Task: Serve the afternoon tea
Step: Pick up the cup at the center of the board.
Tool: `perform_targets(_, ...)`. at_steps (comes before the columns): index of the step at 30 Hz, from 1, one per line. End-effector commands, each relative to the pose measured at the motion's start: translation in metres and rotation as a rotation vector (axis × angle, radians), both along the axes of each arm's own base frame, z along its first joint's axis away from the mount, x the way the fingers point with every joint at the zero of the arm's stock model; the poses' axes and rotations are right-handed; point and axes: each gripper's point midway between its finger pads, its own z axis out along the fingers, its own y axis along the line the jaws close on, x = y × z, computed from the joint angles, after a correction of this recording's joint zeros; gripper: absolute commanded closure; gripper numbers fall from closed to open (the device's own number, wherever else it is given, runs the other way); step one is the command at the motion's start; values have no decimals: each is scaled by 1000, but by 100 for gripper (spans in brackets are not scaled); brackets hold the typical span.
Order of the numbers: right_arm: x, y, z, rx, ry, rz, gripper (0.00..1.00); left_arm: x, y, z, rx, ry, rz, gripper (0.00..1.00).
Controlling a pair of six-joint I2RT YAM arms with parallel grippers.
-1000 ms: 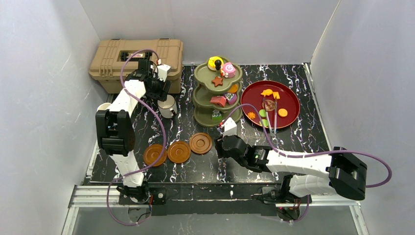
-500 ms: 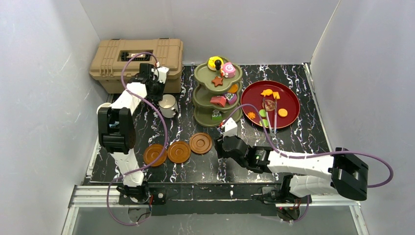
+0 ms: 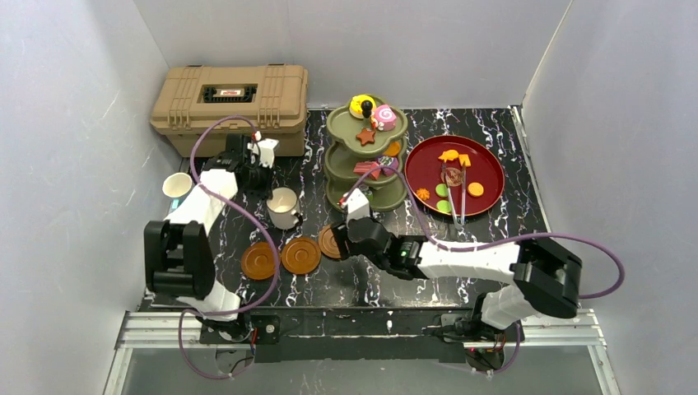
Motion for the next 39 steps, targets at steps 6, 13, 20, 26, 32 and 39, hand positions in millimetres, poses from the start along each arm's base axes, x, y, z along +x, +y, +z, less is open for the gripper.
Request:
perform_targets(6,17,93,61,178,-101,140,15,-45,-22,62,-125,-96,53,100)
perform_targets(13,21,120,59,143,-111,197,12,-53,-27,65,-112,-112,72,100)
perform_targets(20,32,125,35,-6,-119,198,26,-56,-29,71,-115,-124,54,100)
perform_targets(26,28,128,25,-31,-97,228,40,-56,-32,78,-130,-142,43,100)
perform_targets(32,30,131,33,-19,-120,231,79,-63,-42,81,-151,-130,2,100)
perform_targets(39,26,122,41,-1,-144,248,99,-78,-56,74,-176,-71,-52,100)
